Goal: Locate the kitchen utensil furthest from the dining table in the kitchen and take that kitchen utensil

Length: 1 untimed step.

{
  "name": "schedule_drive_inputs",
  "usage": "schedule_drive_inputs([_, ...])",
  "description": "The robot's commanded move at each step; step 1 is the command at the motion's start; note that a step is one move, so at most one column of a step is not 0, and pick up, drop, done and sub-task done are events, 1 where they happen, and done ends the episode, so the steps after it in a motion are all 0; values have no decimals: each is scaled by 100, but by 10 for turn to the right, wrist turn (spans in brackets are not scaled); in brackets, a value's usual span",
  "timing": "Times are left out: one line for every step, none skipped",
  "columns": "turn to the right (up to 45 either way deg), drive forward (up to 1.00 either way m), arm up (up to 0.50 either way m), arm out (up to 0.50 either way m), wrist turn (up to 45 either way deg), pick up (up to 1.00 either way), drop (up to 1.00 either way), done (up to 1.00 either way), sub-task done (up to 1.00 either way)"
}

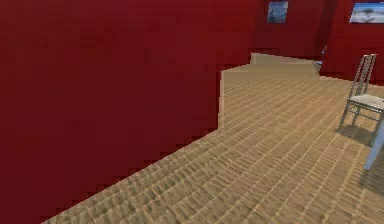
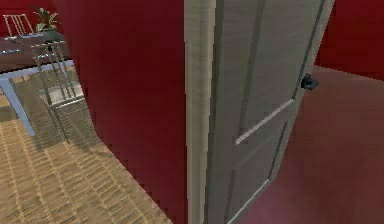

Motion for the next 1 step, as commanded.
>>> schedule_drive_inputs([180,0,0,0,0,0,0,0,0])
